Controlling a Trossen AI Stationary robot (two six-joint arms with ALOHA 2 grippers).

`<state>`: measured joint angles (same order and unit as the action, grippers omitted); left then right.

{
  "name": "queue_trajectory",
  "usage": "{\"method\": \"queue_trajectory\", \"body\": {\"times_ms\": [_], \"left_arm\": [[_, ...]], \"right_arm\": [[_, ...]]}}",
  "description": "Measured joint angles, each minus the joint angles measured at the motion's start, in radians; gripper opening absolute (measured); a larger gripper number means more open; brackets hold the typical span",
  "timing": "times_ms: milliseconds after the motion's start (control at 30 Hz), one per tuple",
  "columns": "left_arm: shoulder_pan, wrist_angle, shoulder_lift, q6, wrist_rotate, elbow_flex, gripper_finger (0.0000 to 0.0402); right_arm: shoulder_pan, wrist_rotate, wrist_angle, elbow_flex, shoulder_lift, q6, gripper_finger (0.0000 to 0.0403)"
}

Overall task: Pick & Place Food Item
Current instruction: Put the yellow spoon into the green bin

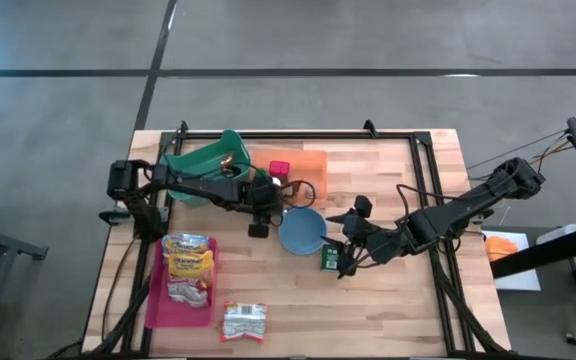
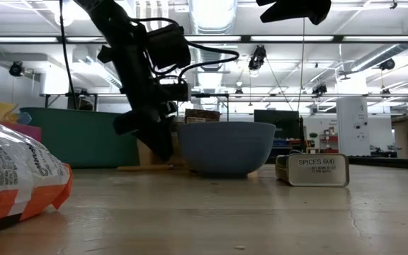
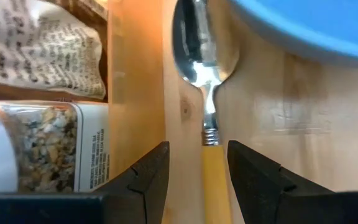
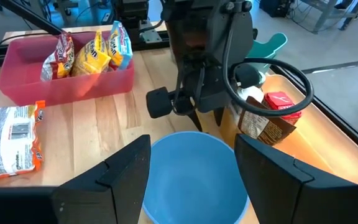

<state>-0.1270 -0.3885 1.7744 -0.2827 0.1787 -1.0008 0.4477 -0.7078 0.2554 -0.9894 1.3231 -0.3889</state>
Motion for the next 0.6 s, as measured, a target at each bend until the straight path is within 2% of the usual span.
{"method": "queue_trajectory", "body": {"times_ms": [300, 600], "left_arm": [[-0.038, 0.002, 0.002, 0.001, 0.010, 0.000, 0.0165], [-0.027, -0.022, -0.002, 0.002, -0.088, -0.002, 0.0165]], "right_arm": [[0.000, 0.000, 0.000, 0.000, -0.001, -0.003, 0.0231], [0.000, 0.000, 0.000, 0.000, -0.001, 0.000, 0.0231]]}}
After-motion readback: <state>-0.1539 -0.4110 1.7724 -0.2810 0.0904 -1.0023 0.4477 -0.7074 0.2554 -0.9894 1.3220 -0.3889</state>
